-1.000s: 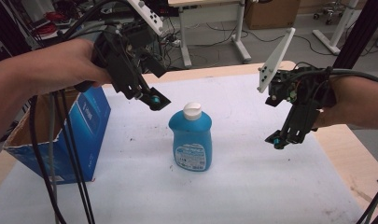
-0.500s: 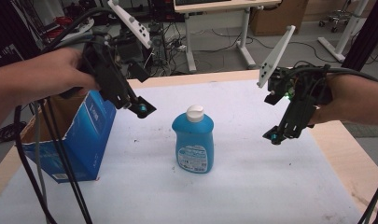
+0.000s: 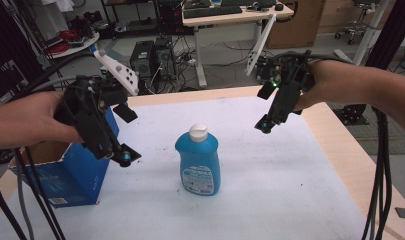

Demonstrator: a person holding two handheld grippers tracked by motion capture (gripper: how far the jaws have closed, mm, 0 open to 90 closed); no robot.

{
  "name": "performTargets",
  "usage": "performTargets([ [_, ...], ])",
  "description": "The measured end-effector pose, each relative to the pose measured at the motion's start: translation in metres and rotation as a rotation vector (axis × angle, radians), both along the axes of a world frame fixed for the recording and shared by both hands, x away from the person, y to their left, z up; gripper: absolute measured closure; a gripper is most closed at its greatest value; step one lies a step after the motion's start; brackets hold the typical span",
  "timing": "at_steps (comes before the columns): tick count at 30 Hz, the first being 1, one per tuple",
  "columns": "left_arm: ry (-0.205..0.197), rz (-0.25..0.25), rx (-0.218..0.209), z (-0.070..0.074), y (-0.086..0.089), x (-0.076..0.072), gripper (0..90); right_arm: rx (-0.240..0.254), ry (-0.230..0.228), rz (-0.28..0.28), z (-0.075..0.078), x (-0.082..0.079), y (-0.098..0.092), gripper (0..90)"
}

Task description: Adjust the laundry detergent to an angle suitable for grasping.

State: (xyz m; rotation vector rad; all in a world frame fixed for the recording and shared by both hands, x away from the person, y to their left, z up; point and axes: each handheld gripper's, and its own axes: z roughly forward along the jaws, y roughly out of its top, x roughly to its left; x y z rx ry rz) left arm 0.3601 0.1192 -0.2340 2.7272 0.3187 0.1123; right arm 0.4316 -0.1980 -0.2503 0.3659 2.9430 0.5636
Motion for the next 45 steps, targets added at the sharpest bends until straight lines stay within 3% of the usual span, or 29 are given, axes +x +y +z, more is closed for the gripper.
performTargets([
  [3,0.025,-0.007,0.006,-0.007,-0.002,-0.002,1.6,-0.001,0.013,0.005,0.001,0.011,0.003,3.7],
  [12,0.037,-0.016,0.018,-0.016,-0.002,-0.007,1.6,0.004,0.015,-0.015,0.004,0.041,0.006,3.7],
  [21,0.043,-0.035,0.016,-0.019,-0.003,-0.013,1.6,-0.007,0.015,-0.014,0.004,0.061,0.014,3.7],
  [45,0.066,-0.049,0.05,-0.027,-0.005,-0.018,1.6,-0.012,0.021,0.0,0.004,0.066,0.018,3.7],
])
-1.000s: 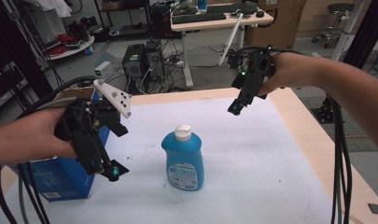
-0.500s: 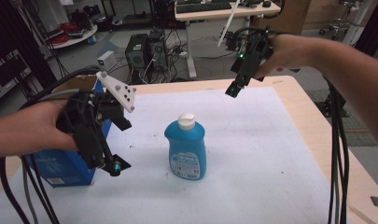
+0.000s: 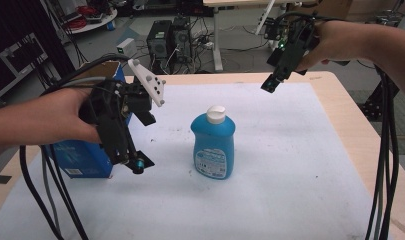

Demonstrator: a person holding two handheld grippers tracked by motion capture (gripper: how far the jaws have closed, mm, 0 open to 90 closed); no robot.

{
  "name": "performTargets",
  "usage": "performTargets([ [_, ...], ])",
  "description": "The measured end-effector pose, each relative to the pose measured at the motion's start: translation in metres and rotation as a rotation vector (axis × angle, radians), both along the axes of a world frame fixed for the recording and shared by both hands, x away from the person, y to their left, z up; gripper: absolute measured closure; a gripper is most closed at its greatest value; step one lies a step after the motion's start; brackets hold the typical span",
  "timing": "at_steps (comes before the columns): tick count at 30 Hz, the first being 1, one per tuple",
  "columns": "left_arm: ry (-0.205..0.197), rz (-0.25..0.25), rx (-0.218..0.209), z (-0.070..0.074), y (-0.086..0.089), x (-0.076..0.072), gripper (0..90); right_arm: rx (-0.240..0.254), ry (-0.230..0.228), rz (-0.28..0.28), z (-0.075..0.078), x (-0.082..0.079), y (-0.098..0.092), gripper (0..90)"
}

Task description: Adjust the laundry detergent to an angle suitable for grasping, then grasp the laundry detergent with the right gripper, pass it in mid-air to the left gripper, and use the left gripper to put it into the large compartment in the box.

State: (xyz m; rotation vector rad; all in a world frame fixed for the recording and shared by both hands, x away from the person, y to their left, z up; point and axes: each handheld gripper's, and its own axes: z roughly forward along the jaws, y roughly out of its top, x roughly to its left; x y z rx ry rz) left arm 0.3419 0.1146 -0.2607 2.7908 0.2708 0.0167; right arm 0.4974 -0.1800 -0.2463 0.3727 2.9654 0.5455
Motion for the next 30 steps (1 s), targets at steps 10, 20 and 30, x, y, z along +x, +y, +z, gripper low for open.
performTargets([
  [10,0.002,0.004,-0.004,-0.004,0.001,0.001,1.6,-0.012,0.002,-0.004,0.0,-0.001,0.0,3.7],
  [20,0.002,0.0,-0.005,-0.004,0.001,0.001,1.6,-0.021,0.005,-0.009,0.0,-0.004,0.0,3.8],
  [30,-0.003,-0.003,-0.001,-0.004,0.003,0.0,1.6,-0.002,0.011,-0.026,0.0,-0.015,-0.002,3.7],
])
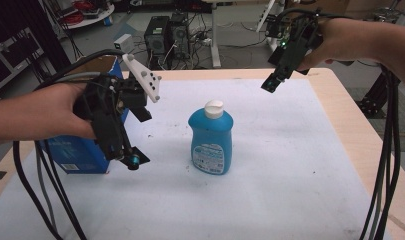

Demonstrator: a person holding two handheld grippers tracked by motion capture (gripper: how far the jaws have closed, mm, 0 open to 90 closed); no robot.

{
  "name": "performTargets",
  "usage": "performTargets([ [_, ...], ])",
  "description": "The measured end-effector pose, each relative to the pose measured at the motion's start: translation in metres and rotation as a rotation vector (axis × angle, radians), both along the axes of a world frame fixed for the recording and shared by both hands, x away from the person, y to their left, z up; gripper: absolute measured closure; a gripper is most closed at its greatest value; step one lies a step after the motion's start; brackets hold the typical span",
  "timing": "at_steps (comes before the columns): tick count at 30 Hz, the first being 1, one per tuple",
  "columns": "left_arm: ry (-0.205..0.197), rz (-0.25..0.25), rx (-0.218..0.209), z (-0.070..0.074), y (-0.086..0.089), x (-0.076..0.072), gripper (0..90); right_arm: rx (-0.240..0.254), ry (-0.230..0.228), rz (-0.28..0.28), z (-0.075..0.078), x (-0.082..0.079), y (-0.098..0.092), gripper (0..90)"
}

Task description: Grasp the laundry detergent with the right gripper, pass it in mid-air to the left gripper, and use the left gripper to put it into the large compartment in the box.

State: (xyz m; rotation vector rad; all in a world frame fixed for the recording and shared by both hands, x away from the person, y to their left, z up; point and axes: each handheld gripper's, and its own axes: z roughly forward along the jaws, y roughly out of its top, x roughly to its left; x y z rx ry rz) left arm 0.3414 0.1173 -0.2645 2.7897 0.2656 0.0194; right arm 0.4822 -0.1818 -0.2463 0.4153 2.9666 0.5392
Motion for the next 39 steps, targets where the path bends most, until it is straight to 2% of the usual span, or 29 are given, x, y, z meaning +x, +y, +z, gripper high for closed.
performTargets([
  [4,0.0,0.0,0.0,0.0,0.0,0.0,1.6,0.033,-0.005,-0.017,0.001,-0.01,-0.001,3.7],
  [12,-0.001,-0.014,-0.002,-0.001,-0.003,0.0,1.6,0.053,-0.015,-0.031,-0.002,-0.044,-0.002,3.7],
  [16,0.0,-0.017,-0.003,-0.002,-0.003,0.001,1.6,0.111,-0.011,-0.029,-0.005,-0.063,-0.001,3.8],
  [19,-0.002,-0.026,-0.003,-0.003,-0.003,0.002,1.6,0.119,-0.015,-0.024,-0.01,-0.077,0.004,3.7],
  [23,-0.001,-0.028,-0.002,-0.005,-0.003,0.003,1.6,0.162,-0.021,-0.006,-0.017,-0.091,0.01,3.7],
  [30,-0.003,-0.035,-0.002,-0.006,-0.004,0.004,1.6,0.2,-0.024,0.0,-0.035,-0.104,0.016,3.7],
  [39,-0.003,-0.026,-0.006,-0.006,-0.003,0.004,1.6,0.268,-0.031,-0.022,-0.055,-0.104,0.014,3.7],
])
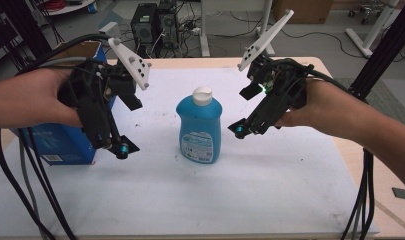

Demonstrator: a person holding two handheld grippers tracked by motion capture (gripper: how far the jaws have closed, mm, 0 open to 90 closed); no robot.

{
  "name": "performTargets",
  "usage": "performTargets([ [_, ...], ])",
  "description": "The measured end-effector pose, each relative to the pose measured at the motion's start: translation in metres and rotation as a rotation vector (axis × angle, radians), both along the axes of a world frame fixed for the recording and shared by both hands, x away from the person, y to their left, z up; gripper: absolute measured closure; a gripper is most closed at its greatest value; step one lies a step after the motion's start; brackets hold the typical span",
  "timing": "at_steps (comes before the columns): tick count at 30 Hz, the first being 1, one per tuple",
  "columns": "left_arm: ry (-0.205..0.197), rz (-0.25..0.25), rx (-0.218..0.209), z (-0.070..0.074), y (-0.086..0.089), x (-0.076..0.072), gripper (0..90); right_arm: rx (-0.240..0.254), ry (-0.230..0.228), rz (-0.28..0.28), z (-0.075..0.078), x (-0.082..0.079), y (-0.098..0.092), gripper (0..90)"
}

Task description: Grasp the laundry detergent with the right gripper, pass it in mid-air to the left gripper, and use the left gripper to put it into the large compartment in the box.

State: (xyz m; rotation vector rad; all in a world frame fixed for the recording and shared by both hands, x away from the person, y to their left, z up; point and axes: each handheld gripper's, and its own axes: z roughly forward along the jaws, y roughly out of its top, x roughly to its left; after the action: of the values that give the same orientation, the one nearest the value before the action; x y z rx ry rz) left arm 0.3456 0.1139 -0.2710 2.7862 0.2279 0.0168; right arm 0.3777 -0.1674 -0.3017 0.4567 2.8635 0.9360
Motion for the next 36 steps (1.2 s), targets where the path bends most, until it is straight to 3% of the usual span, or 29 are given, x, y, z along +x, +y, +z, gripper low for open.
performTargets([
  [7,0.0,-0.001,-0.002,-0.002,0.0,0.001,1.6,0.053,-0.006,-0.016,-0.012,-0.001,0.0,3.7],
  [8,0.001,0.0,-0.003,-0.001,0.0,0.001,1.6,0.082,-0.009,-0.026,-0.02,-0.002,0.001,3.7],
  [18,0.0,0.004,-0.004,-0.003,0.002,0.0,1.6,0.125,-0.001,-0.032,-0.042,-0.004,0.006,3.7],
  [36,0.003,0.006,-0.005,-0.004,0.005,0.001,1.6,0.179,-0.009,-0.018,-0.062,0.0,0.026,3.7],
])
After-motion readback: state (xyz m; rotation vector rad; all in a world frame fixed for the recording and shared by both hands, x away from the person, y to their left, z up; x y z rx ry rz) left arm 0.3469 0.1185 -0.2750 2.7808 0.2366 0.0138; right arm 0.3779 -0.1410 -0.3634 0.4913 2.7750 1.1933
